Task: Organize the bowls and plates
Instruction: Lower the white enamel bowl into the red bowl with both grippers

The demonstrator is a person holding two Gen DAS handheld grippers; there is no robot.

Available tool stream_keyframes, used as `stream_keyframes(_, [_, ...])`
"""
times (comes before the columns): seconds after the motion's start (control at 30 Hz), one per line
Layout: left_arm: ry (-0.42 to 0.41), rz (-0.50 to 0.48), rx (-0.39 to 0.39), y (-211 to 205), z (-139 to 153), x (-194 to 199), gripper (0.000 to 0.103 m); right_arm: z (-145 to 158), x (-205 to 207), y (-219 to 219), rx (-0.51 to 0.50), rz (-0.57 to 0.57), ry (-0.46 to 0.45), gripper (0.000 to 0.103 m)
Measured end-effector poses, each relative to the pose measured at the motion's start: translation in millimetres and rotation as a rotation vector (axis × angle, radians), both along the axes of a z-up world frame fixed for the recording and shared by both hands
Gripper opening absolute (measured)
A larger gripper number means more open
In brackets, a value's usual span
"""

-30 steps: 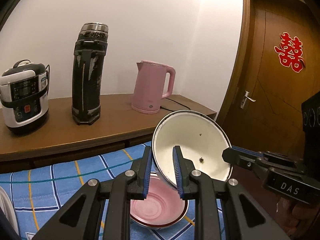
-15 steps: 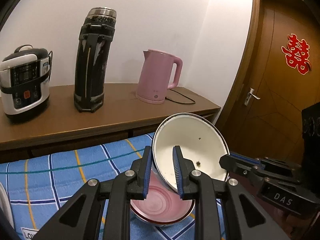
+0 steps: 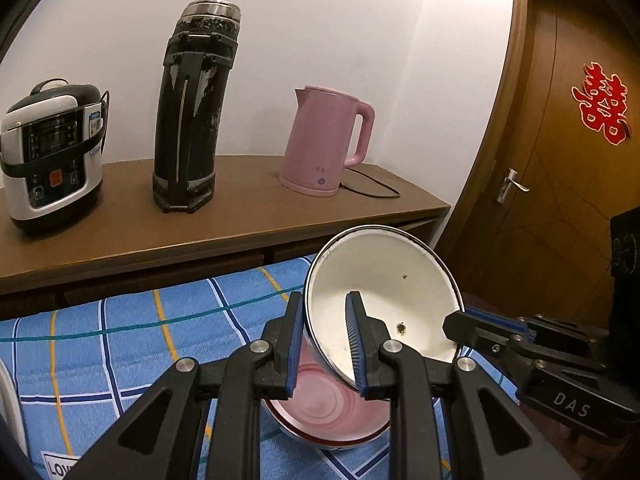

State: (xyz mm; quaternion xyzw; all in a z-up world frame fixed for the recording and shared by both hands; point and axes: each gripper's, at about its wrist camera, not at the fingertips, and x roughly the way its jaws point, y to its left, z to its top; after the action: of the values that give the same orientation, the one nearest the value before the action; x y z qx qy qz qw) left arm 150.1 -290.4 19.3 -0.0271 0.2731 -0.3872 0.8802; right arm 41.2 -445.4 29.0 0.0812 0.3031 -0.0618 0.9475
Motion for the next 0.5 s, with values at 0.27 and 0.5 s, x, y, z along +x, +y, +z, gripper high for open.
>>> stream_keyframes(0.27, [0.011,0.003,0.01,-0.6,-3.4,3.5,0.023,-5.1,3.0,0.9,0.005,0.005,0.016,0.013])
stream_keyframes(0.5, [0.027,0.008,0.037,-2.6,-7.9,6.9,0.023,-10.2,7.1,3.2,0.002,0.008,0.036,0.014])
